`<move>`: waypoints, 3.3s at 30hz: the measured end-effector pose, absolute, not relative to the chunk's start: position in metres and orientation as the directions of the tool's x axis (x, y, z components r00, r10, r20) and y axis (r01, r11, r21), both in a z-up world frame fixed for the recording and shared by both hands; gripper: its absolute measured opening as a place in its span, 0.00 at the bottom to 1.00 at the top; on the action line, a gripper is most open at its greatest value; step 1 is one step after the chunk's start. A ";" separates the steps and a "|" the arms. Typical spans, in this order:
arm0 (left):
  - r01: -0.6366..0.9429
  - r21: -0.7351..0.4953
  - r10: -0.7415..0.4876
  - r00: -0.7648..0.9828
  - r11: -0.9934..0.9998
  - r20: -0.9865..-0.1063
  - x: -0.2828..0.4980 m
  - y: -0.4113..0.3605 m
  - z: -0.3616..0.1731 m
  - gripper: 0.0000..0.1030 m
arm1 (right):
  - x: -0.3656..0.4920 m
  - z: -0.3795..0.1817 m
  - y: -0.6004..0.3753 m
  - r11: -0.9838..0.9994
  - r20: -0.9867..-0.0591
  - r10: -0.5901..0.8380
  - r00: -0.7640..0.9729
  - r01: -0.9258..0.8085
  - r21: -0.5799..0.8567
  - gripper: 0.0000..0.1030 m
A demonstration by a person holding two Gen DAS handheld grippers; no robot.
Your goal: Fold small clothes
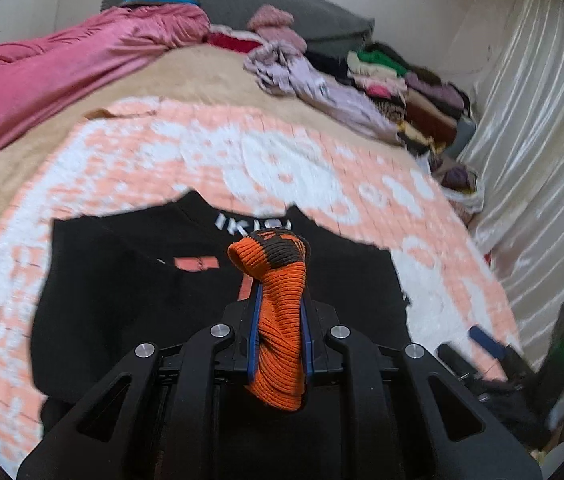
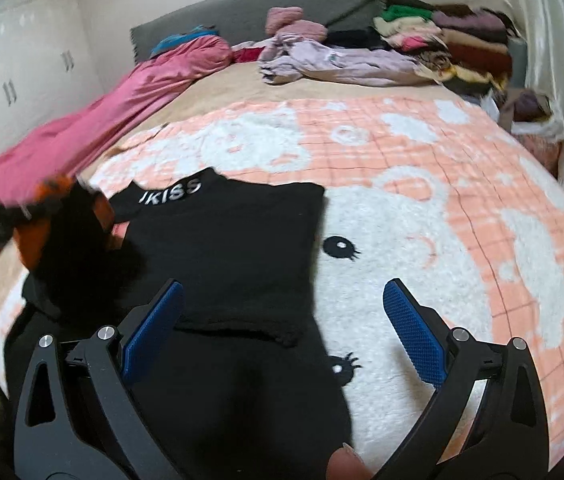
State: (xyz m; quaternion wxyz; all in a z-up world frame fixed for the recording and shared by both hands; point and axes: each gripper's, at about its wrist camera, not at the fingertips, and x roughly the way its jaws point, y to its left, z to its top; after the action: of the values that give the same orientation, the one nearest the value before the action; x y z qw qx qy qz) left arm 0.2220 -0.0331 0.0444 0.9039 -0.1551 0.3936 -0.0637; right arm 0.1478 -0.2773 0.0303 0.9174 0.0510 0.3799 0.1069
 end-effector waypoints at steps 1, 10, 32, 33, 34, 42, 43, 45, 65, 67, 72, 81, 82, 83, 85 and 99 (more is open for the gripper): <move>0.001 -0.328 -0.244 0.671 0.945 -0.700 0.226 -0.039 0.036 0.15 | 0.148 0.030 -0.280 0.972 -0.686 0.233 0.689 -0.153 0.176 0.91; 0.097 -0.402 -0.366 0.642 0.911 -0.674 0.225 -0.044 0.023 0.35 | 0.150 0.024 -0.273 0.976 -0.693 0.217 0.688 -0.162 0.145 0.91; -0.104 -0.248 -0.086 0.755 0.963 -0.650 0.200 0.122 0.017 0.36 | 0.183 -0.018 -0.190 0.932 -0.762 0.349 0.545 -0.283 0.225 0.65; -0.112 -0.251 -0.081 0.756 0.962 -0.649 0.202 0.126 0.017 0.36 | 0.186 -0.021 -0.189 0.930 -0.766 0.356 0.536 -0.280 0.237 0.60; -0.127 -0.252 -0.069 0.761 0.959 -0.645 0.201 0.133 0.018 0.36 | 0.189 -0.023 -0.188 0.927 -0.766 0.365 0.530 -0.280 0.248 0.53; -0.189 -0.256 -0.014 0.778 0.948 -0.628 0.197 0.157 0.024 0.37 | 0.183 0.009 -0.170 0.905 -0.726 0.390 0.566 -0.379 0.191 0.03; -0.184 -0.256 -0.019 0.778 0.949 -0.628 0.197 0.157 0.024 0.37 | 0.181 0.021 -0.171 0.902 -0.706 0.398 0.585 -0.391 0.184 0.03; -0.168 -0.250 -0.027 0.778 0.954 -0.628 0.198 0.153 0.024 0.37 | 0.179 0.039 -0.173 0.905 -0.681 0.385 0.622 -0.401 0.146 0.03; 0.007 -0.091 -0.073 0.661 0.996 -0.747 0.228 0.060 -0.030 0.40 | 0.211 -0.014 -0.193 0.953 -0.771 0.152 0.618 -0.300 -0.053 0.05; 0.006 -0.096 -0.076 0.661 0.995 -0.747 0.228 0.060 -0.030 0.40 | 0.213 -0.018 -0.196 0.960 -0.775 0.129 0.618 -0.274 -0.059 0.10; 0.006 -0.117 -0.091 0.661 0.993 -0.745 0.229 0.062 -0.031 0.40 | 0.215 -0.017 -0.206 0.974 -0.778 0.095 0.621 -0.221 -0.058 0.18; 0.029 -0.131 -0.113 0.698 0.991 -0.707 0.217 0.057 -0.009 0.40 | 0.182 0.022 -0.197 0.959 -0.697 0.201 0.688 -0.284 -0.004 0.36; 0.044 -0.126 -0.120 0.703 0.991 -0.701 0.214 0.053 -0.005 0.40 | 0.180 0.024 -0.193 0.951 -0.698 0.226 0.680 -0.309 0.007 0.37; 0.062 -0.124 -0.131 0.703 0.990 -0.699 0.211 0.047 -0.002 0.40 | 0.178 0.023 -0.186 0.942 -0.703 0.246 0.667 -0.334 0.013 0.38; 0.087 -0.120 -0.147 0.697 0.989 -0.702 0.209 0.039 -0.001 0.42 | 0.176 0.021 -0.173 0.927 -0.715 0.271 0.645 -0.375 0.013 0.38; 0.101 -0.087 -0.131 0.642 0.991 -0.755 0.212 0.032 -0.027 0.48 | 0.180 -0.024 -0.159 0.932 -0.802 0.209 0.560 -0.362 -0.010 0.58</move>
State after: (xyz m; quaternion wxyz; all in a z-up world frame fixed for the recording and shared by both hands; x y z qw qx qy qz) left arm 0.2118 0.0320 -0.0273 0.9059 -0.0183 0.4183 -0.0640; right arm 0.1802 -0.1587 -0.0238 0.8787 -0.0872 0.4403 0.1625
